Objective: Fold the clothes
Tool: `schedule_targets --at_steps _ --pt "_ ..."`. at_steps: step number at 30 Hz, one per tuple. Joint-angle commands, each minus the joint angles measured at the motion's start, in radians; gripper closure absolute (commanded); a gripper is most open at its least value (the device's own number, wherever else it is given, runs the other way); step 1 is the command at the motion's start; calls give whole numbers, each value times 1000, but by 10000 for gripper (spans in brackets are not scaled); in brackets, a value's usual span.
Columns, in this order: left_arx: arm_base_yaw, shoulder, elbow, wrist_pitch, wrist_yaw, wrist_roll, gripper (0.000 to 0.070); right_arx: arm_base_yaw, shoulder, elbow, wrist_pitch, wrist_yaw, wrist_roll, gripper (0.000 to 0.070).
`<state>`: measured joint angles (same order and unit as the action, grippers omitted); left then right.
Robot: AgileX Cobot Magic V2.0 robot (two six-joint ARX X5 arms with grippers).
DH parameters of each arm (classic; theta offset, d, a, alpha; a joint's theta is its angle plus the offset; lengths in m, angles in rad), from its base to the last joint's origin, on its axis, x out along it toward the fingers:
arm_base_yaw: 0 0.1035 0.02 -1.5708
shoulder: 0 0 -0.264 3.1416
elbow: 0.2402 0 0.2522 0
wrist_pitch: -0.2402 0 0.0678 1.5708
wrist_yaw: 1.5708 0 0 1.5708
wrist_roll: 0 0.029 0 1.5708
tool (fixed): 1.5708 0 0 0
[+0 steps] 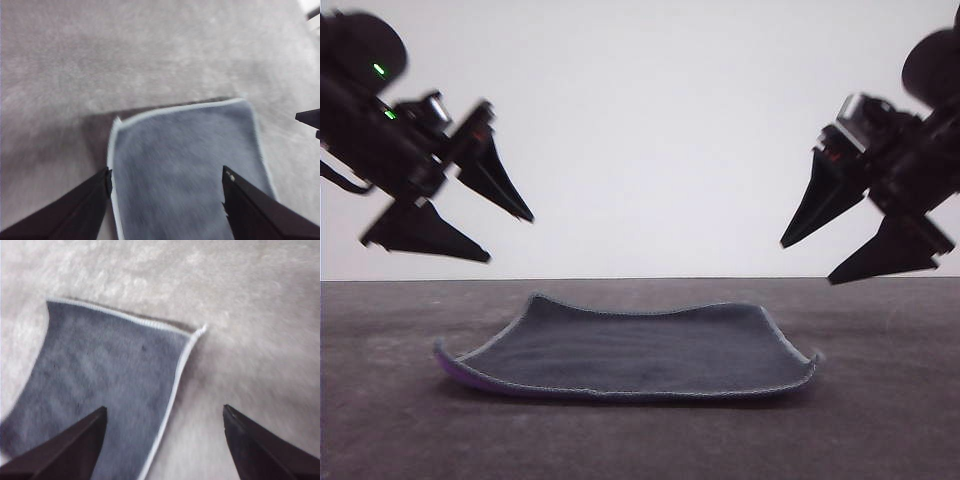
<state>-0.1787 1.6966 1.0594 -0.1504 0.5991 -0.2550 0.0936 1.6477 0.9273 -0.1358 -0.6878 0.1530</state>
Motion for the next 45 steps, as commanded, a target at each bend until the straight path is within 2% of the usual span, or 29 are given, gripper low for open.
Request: schedule_targets --at_steps 1,4,9,22,24,28,30,33,36,39,45 --pt "-4 52 49 -4 -2 3 270 8 51 30 30 -16 36 233" --pt "-5 122 111 -34 -2 11 270 14 106 60 49 -46 51 233" --pt "-8 216 185 -67 -4 27 269 35 181 114 51 -49 58 234" --pt "-37 262 200 -65 -4 28 270 89 301 192 56 -49 97 236" --pt "-45 262 200 -60 -4 31 270 93 301 192 61 -49 97 257" --pt "-55 262 200 -45 -4 30 277 94 301 192 61 -45 98 345" --pt "-58 262 200 -38 -5 30 315 94 301 192 62 -45 97 376" --pt "-58 262 200 -34 -8 31 427 93 301 192 68 -44 97 431" --pt "-58 262 200 -33 -37 38 550 91 301 192 89 -41 96 611" --pt "-58 262 200 -36 -53 56 693 91 301 192 106 -40 96 694" --pt "-58 262 200 -38 -53 60 698 91 301 192 105 -41 96 694"
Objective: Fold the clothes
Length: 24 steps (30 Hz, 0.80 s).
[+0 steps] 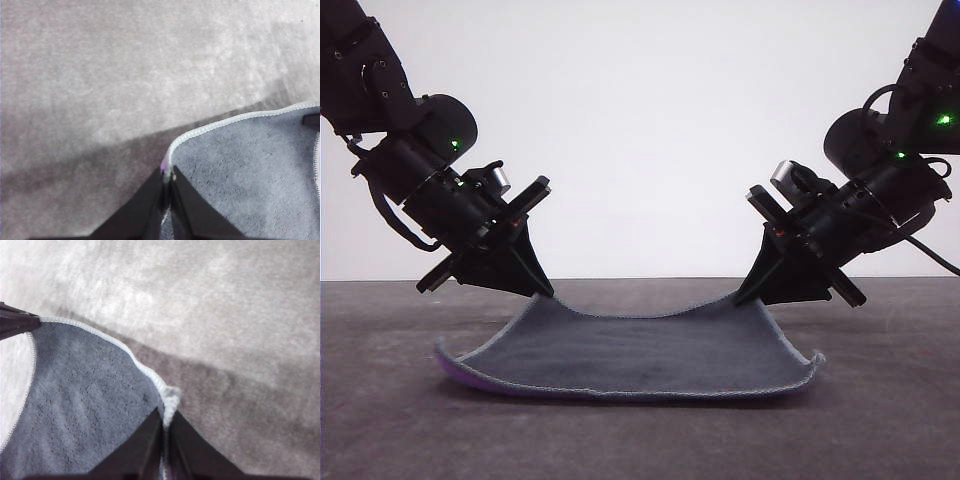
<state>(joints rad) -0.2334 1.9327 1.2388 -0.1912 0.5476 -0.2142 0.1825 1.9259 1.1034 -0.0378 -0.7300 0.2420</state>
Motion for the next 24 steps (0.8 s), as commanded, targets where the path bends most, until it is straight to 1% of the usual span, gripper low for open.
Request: schedule_targets --at_steps 1,5,8,12,17,20,24 --pt "-4 26 21 1 -1 19 698 1 23 16 7 1 6 694" --pt "-4 26 21 -11 -1 30 698 -3 23 16 5 -4 6 694" --pt "-4 26 21 -28 5 52 699 -7 23 16 2 -30 5 694" --pt "-2 26 21 -46 31 72 699 -21 23 16 0 -109 5 694" --pt "8 23 24 -94 117 94 698 -50 21 16 -39 -249 -6 694" --pt "8 18 24 -146 135 129 698 -61 17 16 -107 -298 -59 694" --pt "8 -3 24 -217 136 183 698 -68 1 16 -230 -322 -164 694"
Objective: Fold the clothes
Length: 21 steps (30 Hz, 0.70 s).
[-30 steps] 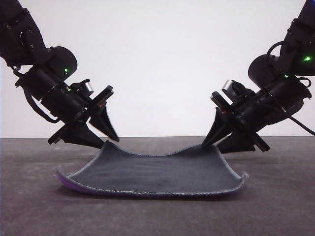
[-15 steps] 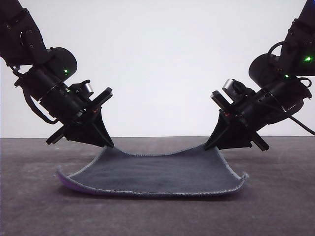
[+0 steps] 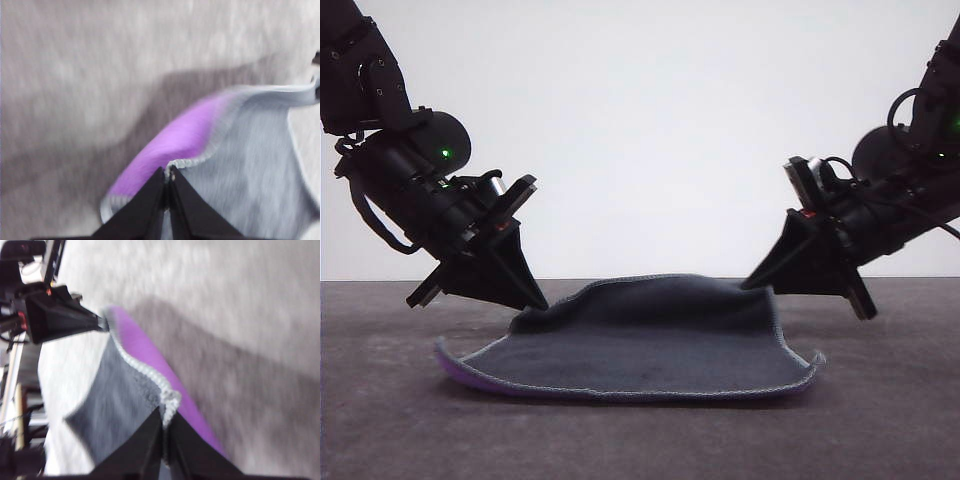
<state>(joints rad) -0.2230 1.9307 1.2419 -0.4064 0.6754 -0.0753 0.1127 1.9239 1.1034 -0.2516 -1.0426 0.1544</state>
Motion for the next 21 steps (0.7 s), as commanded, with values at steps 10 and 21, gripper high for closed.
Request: schedule_targets --at_steps 10,21 --pt "-3 -135 21 -174 56 101 698 1 -54 16 -286 -53 -273 694" --pt "-35 -182 21 -371 59 176 698 12 -62 16 -486 -61 -400 693"
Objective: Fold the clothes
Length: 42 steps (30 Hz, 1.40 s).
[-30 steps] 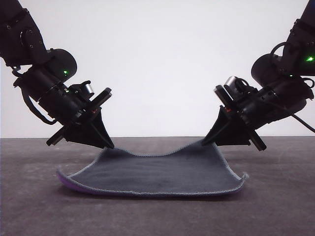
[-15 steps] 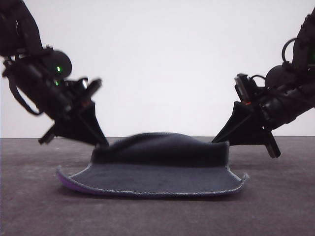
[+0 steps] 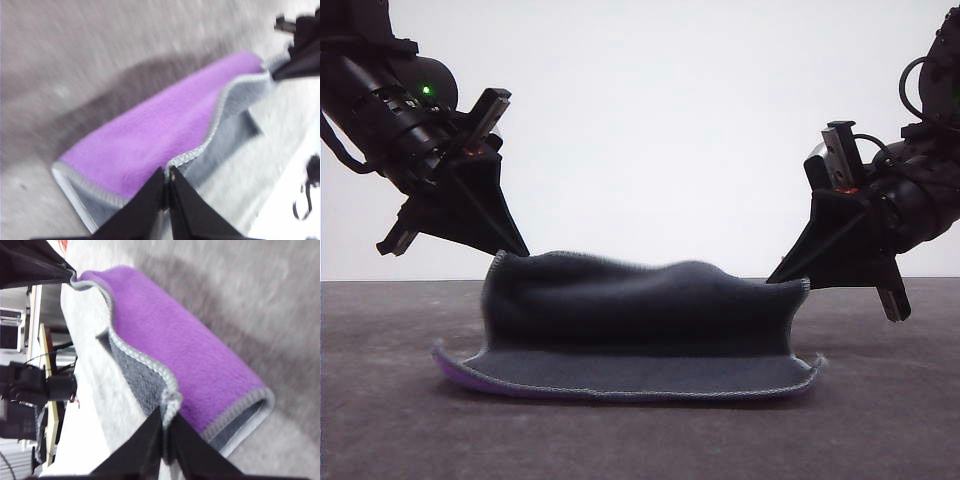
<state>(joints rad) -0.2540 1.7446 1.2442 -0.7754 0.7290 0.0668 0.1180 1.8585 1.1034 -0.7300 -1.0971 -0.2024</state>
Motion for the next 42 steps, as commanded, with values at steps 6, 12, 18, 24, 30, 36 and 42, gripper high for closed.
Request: schedule_targets --at_steps 6,12,18,24,30,36,42 --pt "-9 4 19 -75 5 65 698 26 4 16 -60 -7 -68 693" --pt "-9 4 19 -123 5 87 698 41 4 16 -89 -6 -75 691" --pt "-9 4 19 -133 5 86 531 41 4 16 -107 -7 -76 476" --pt "-9 4 19 -174 6 86 127 41 4 16 -126 -47 -95 235" --pt "-9 2 19 -179 16 81 127 35 -1 16 -131 -54 -111 228" --pt "13 -63 19 -168 5 77 127 14 -89 16 -173 -22 -132 229" --pt "75 -192 19 -168 -150 43 127 -13 -298 16 -261 96 -113 229"
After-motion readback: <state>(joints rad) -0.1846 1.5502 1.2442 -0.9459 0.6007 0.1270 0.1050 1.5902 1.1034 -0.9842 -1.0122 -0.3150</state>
